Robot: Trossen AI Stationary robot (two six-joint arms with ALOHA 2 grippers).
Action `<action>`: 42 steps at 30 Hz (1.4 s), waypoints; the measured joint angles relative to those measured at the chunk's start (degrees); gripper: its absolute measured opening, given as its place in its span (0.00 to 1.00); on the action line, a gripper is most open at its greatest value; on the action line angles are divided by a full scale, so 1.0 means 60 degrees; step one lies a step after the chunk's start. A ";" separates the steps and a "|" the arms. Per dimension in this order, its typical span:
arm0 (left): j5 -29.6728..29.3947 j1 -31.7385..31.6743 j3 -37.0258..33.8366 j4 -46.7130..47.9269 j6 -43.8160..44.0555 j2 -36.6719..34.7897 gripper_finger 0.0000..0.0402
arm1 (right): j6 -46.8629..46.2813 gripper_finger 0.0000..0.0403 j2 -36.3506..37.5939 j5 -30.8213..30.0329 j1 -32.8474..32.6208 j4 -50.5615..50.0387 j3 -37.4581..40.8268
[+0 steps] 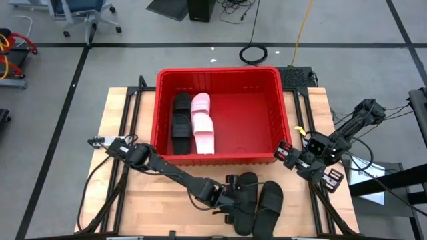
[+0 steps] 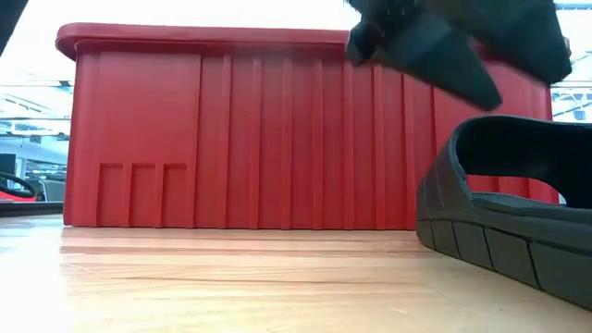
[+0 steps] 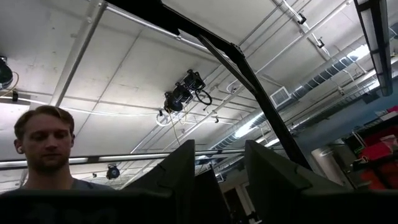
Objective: Pick and place slides into bin
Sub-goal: Put the black slide into the red bin
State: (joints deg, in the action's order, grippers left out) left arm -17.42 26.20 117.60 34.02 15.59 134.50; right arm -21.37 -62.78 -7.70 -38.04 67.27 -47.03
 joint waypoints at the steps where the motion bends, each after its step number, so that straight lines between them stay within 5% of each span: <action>1: 0.0131 -0.0024 -0.0003 -0.0091 -0.0044 0.0104 0.50 | 0.0000 0.32 0.0000 0.0000 0.0005 0.0003 0.0000; 6: 0.0509 -0.0041 0.0008 -0.0218 -0.0235 0.0331 0.50 | 0.0000 0.32 0.0003 0.0000 0.0007 -0.0012 0.0000; 18: -0.1763 -0.0012 0.0015 0.1126 0.0027 0.0520 0.50 | -0.0058 0.32 0.0004 0.0000 0.0007 -0.0172 0.0004; 29: -0.2858 -0.0048 -0.0003 0.1267 0.0354 0.0531 0.50 | -0.0069 0.32 0.0000 0.0000 0.0007 -0.0405 0.0004; 42: -0.2504 -0.0883 -0.0003 0.1869 0.0519 0.0538 0.49 | -0.0069 0.32 0.0000 -0.0015 0.0007 -0.0405 0.0004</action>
State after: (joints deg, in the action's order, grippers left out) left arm -32.45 20.90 117.58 45.23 18.70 137.73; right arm -21.78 -62.78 -7.80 -38.00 64.84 -47.00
